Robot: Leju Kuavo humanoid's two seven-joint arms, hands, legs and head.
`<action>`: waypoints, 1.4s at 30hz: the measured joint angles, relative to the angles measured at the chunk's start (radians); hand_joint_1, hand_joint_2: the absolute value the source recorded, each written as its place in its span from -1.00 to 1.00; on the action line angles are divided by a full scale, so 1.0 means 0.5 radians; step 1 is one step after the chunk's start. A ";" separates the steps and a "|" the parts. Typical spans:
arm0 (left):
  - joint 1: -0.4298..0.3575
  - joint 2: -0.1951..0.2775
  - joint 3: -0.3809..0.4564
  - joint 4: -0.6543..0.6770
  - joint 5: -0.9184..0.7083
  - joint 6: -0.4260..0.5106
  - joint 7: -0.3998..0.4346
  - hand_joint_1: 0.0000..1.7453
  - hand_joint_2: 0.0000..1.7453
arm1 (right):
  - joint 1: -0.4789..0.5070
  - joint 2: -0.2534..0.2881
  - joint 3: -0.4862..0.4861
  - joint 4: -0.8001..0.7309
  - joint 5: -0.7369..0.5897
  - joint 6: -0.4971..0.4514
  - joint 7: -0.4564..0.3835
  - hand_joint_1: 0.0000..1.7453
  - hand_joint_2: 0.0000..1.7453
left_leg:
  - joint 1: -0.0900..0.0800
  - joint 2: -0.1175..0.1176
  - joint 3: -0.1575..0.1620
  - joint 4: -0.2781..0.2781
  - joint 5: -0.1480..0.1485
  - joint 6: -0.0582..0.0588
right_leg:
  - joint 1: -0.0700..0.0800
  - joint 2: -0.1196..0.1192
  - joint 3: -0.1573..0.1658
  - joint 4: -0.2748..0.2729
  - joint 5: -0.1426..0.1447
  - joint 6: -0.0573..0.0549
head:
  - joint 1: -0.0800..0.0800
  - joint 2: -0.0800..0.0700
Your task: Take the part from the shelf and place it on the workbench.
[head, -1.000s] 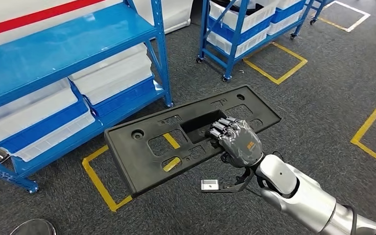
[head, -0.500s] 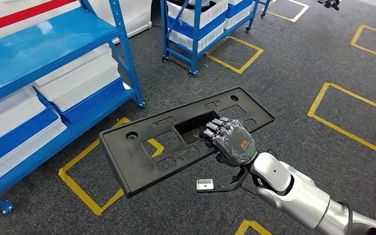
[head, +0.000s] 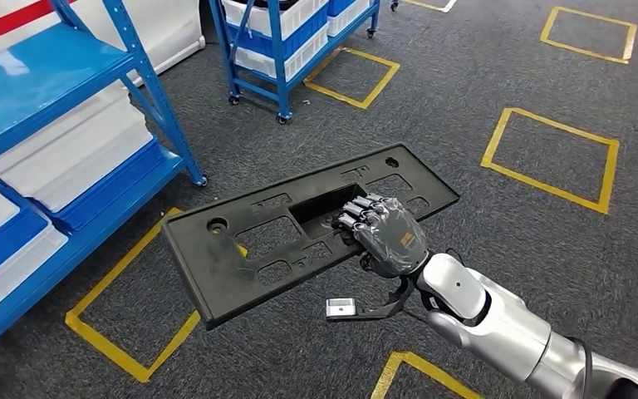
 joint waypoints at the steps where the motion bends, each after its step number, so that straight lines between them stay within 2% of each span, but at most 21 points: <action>1: 0.003 0.000 0.001 0.000 0.003 0.000 0.000 -1.00 1.00 | 0.000 0.002 0.006 0.003 -0.003 0.004 0.001 1.00 1.00 | -0.001 -0.004 0.007 -0.015 0.034 0.008 | 0.005 0.024 -0.006 0.001 0.006 0.000 | 0.000 0.000; 3: 0.007 0.001 0.002 0.000 0.005 0.000 -0.001 -1.00 1.00 | -0.002 0.002 0.013 0.007 -0.006 0.007 0.002 1.00 1.00 | -0.007 -0.049 0.116 -0.239 0.176 0.035 | 0.009 0.072 -0.013 0.002 0.018 0.005 | 0.000 0.000; 4: 0.008 0.004 0.003 0.000 0.005 -0.001 -0.001 -1.00 1.00 | -0.005 0.004 0.014 0.008 -0.007 0.007 0.003 1.00 1.00 | -0.007 -0.104 0.177 -0.371 0.229 0.052 | 0.012 0.093 -0.017 0.004 0.025 0.011 | 0.000 0.000; 7: 0.007 0.011 0.003 0.000 0.006 -0.001 -0.004 -1.00 1.00 | -0.016 0.011 0.020 0.012 -0.010 0.009 0.007 1.00 1.00 | -0.015 -0.187 0.246 -0.545 0.274 0.079 | -0.002 0.161 -0.034 -0.007 0.054 0.052 | 0.000 0.000; 9: 0.003 0.011 0.004 0.000 0.006 -0.001 -0.007 -1.00 1.00 | -0.017 0.013 0.022 0.013 -0.014 0.009 0.011 1.00 1.00 | -0.012 -0.132 0.259 -0.580 0.304 0.091 | -0.005 0.182 -0.044 -0.017 0.071 0.080 | 0.001 0.000; 10: 0.002 0.011 0.004 0.000 0.006 -0.001 -0.008 -1.00 1.00 | -0.019 0.013 0.021 0.014 -0.016 0.010 0.013 1.00 1.00 | -0.008 -0.103 0.268 -0.603 0.322 0.100 | 0.000 0.149 -0.059 0.007 0.052 0.087 | 0.001 0.000; 13: 0.012 0.012 0.005 0.000 0.007 -0.003 -0.012 -1.00 1.00 | -0.025 0.014 0.022 0.016 -0.027 0.013 0.023 1.00 1.00 | -0.010 -0.013 0.267 -0.631 0.351 0.117 | 0.002 -0.008 -0.190 0.302 -0.135 0.104 | 0.002 0.000; 15: 0.018 0.012 0.006 0.000 0.007 -0.004 -0.013 -1.00 1.00 | -0.017 0.016 0.023 0.018 -0.040 0.018 0.027 1.00 1.00 | -0.014 0.044 0.254 -0.623 0.351 0.117 | -0.012 -0.042 -0.257 0.488 -0.208 0.122 | 0.002 0.000; 17: 0.016 0.012 0.006 0.000 0.007 -0.005 -0.014 -1.00 1.00 | -0.011 0.016 0.023 0.020 -0.050 0.021 0.030 1.00 1.00 | -0.014 0.096 0.246 -0.610 0.345 0.109 | -0.022 -0.064 -0.182 0.400 -0.149 0.132 | 0.002 0.000; 20: 0.012 0.012 0.006 0.000 0.006 -0.005 -0.015 -1.00 1.00 | -0.010 0.014 0.012 0.013 -0.053 0.021 0.040 1.00 1.00 | -0.019 0.159 0.245 -0.584 0.321 0.079 | -0.009 -0.152 0.040 0.036 -0.035 0.114 | 0.002 0.000; 23: 0.001 0.012 0.006 0.000 0.003 -0.003 -0.014 -1.00 1.00 | -0.004 0.000 -0.003 -0.003 -0.049 0.022 0.057 1.00 1.00 | -0.027 0.207 0.252 -0.576 0.307 0.048 | 0.009 -0.137 0.059 -0.022 -0.029 0.073 | 0.001 0.000; 24: -0.005 0.012 0.006 0.000 0.002 -0.003 -0.013 -1.00 1.00 | 0.000 -0.008 -0.008 -0.010 -0.048 0.023 0.060 1.00 1.00 | -0.023 0.204 0.253 -0.571 0.297 0.037 | 0.005 -0.120 0.061 -0.030 -0.024 0.061 | 0.001 0.000; 26: -0.008 0.012 0.006 0.000 0.000 -0.003 -0.012 -1.00 1.00 | 0.002 -0.019 -0.018 -0.024 -0.048 0.023 0.064 1.00 1.00 | -0.013 0.125 0.219 -0.483 0.227 0.017 | -0.006 -0.085 0.063 -0.048 -0.010 0.032 | 0.001 0.000; 29: -0.003 0.010 0.006 0.000 -0.001 -0.003 -0.011 -1.00 1.00 | 0.005 -0.022 -0.027 -0.035 -0.048 0.025 0.066 1.00 1.00 | -0.002 0.006 0.039 -0.097 0.031 0.002 | -0.005 -0.025 0.052 -0.054 0.003 0.010 | 0.000 0.000; 31: 0.000 0.010 0.006 0.000 -0.001 -0.003 -0.009 -1.00 1.00 | 0.012 -0.021 -0.026 -0.037 -0.048 0.029 0.066 1.00 1.00 | -0.002 -0.003 -0.022 0.019 0.026 0.000 | -0.002 0.024 0.048 -0.050 0.006 0.008 | 0.000 0.000; 33: 0.003 0.010 0.006 0.000 -0.001 0.000 -0.006 -1.00 1.00 | 0.014 -0.023 -0.029 -0.042 -0.047 0.038 0.071 1.00 1.00 | 0.003 -0.029 0.058 -0.165 0.164 0.006 | -0.003 0.076 0.047 -0.041 0.006 0.010 | 0.000 0.000; 34: 0.005 0.010 0.006 0.000 -0.001 0.002 -0.005 -1.00 1.00 | 0.015 -0.026 -0.032 -0.050 -0.044 0.042 0.076 1.00 1.00 | 0.010 -0.080 0.118 -0.304 0.232 0.010 | -0.003 0.100 0.043 -0.033 0.005 0.015 | 0.001 0.000; 37: 0.005 0.013 0.006 0.000 0.005 -0.002 -0.011 -1.00 1.00 | 0.013 -0.046 -0.049 -0.086 -0.017 0.057 0.101 1.00 1.00 | 0.018 -0.195 0.202 -0.515 0.297 0.026 | -0.004 0.170 0.007 -0.014 0.017 0.055 | 0.001 0.000; 39: 0.001 0.019 0.006 0.000 0.009 -0.019 -0.020 -1.00 1.00 | 0.018 -0.061 -0.058 -0.103 0.006 0.070 0.114 1.00 1.00 | 0.015 -0.152 0.204 -0.532 0.309 0.049 | -0.010 0.209 -0.009 -0.020 0.033 0.087 | 0.001 0.000; 40: 0.001 0.025 0.007 0.000 0.010 -0.029 -0.021 -1.00 1.00 | 0.024 -0.068 -0.061 -0.107 0.016 0.075 0.121 1.00 1.00 | 0.016 -0.123 0.209 -0.545 0.319 0.066 | -0.010 0.182 -0.018 -0.009 0.025 0.096 | 0.002 0.000; 42: 0.007 0.038 0.007 0.000 0.007 -0.046 -0.014 -1.00 1.00 | 0.032 -0.075 -0.064 -0.109 0.041 0.077 0.133 1.00 1.00 | 0.017 -0.064 0.214 -0.568 0.336 0.095 | -0.006 0.062 -0.079 0.119 -0.060 0.109 | 0.002 0.000</action>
